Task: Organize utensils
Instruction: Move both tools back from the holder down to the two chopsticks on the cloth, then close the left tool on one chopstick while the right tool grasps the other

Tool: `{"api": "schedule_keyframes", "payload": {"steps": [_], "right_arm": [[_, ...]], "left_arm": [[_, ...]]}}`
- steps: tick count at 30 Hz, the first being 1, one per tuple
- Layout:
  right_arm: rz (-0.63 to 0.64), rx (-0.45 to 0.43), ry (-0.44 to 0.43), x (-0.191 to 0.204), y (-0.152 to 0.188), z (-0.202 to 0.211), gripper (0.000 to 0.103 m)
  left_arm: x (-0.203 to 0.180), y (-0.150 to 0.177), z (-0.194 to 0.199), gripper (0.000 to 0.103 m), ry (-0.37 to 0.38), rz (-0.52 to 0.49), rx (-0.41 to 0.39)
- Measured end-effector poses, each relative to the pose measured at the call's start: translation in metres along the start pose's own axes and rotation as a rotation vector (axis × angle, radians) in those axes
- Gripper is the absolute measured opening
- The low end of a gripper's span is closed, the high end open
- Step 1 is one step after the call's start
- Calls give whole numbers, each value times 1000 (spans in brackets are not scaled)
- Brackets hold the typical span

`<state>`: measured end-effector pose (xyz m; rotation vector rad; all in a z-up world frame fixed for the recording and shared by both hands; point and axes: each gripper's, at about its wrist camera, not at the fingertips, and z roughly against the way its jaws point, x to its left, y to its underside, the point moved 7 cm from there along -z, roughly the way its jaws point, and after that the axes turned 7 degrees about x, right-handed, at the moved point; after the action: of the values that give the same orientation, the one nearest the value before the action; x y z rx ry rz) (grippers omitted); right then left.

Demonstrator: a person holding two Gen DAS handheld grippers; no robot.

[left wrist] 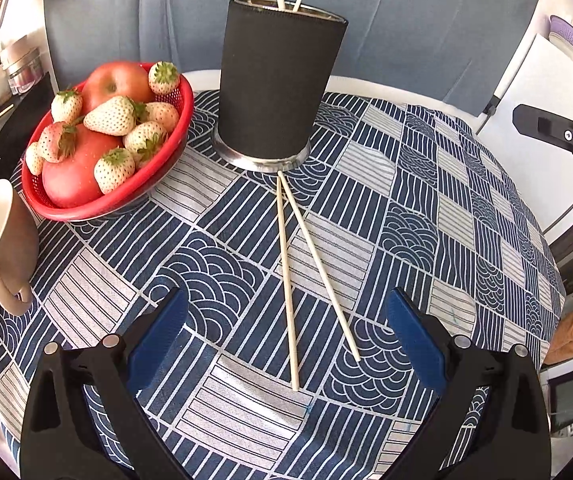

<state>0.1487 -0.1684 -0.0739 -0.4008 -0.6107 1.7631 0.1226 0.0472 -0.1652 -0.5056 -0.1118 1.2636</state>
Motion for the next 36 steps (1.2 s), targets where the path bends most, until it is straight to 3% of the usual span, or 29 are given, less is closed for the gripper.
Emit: {"api": "schedule_keyframes", "payload": {"steps": [10,27,31,33,36], "right_arm": [[-86,132,13,12,23,-50,93],[-116,291,33,52,44,-124,93],[-99,308,51,61,45,-138,93],[-108,319,60,64,48,-146,93],[-125,337,66,68,52,-156,93]], "left_arm": [[6,3,-25,97,12,-104,122],[5,4,-62,97,46,-259,212],[3,2,-64,97,43,-289,189],[1,2,-67,97,23,-323,185],[-4,4,-72,99,-73,-400,190]]}}
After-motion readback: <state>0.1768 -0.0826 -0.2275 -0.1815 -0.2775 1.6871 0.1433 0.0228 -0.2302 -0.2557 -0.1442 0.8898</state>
